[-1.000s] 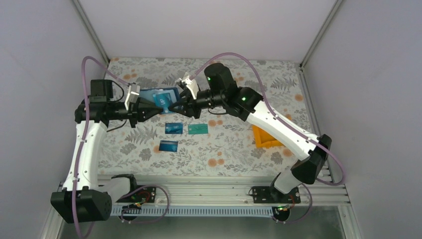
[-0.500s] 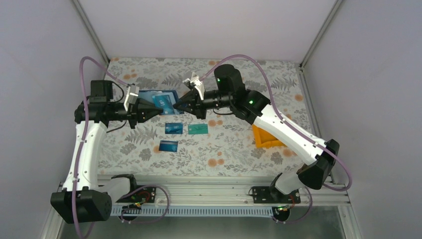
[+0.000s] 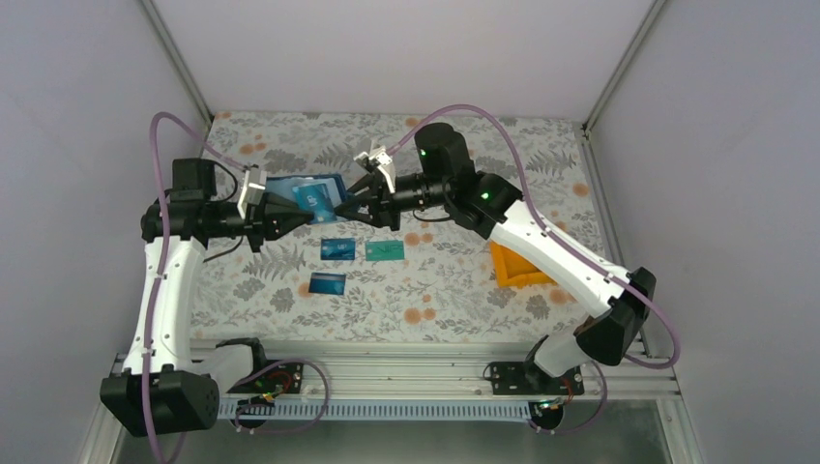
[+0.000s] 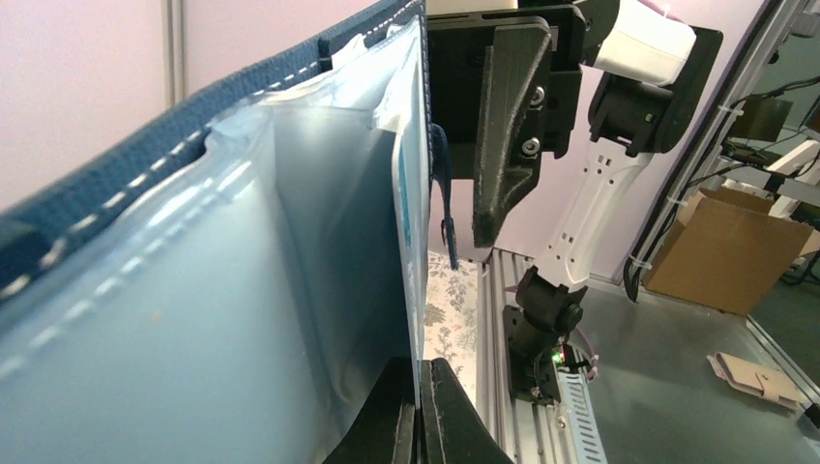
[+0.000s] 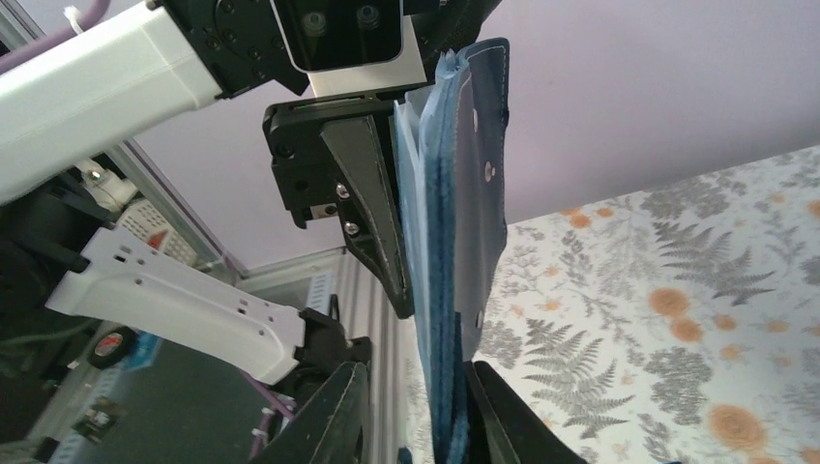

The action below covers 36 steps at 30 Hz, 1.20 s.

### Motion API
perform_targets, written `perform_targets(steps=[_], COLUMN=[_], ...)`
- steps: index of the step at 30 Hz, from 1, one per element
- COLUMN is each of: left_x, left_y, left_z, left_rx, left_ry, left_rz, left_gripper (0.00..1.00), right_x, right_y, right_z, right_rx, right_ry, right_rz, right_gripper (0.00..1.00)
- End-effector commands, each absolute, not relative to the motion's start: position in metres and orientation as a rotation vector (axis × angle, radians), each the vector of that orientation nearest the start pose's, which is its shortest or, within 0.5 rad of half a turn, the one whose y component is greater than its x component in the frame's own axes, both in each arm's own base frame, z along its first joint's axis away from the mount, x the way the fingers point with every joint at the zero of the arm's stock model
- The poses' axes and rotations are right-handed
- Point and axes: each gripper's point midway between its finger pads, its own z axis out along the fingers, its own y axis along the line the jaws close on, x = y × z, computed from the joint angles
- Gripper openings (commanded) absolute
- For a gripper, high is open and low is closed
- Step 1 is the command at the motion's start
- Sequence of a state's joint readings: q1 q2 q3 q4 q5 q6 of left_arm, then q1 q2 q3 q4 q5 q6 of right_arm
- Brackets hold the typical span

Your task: Take the credit cards out of the card holder

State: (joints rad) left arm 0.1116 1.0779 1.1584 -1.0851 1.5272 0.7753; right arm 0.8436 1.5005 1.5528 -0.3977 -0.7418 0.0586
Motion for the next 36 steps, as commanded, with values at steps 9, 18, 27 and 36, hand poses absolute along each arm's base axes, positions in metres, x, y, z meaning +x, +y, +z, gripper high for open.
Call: perform_targets(steps=[9,18,27,36], left_x=[0.188,0.185,0.188,0.191], left_y=[-0.15,-0.149,-0.141,-0.139], left_z=[0.373,0.375,0.383,0.38], left_rx=[1.035,1.024,0.986,0.973], left_ry=[1.328,1.308,1.298,1.291], left_rz=[-1.265,-1.283,-1.276,-1.272], left_gripper=[0.02,0.15,0.15,0.15], right_x=[0.203,0.202,0.203,0.201], right_y=[0.414,0.409,0.397,0.396], right_z=[0.392,0.393,0.395,0.393], right_rx=[-1.262,-1.258,-1.265,-1.278], right_ry=[1.563,1.559,1.555,1.554], right_rz=[1.382,1.369,1.357,1.376], right_gripper=[0.16,0.04,0.04,0.04])
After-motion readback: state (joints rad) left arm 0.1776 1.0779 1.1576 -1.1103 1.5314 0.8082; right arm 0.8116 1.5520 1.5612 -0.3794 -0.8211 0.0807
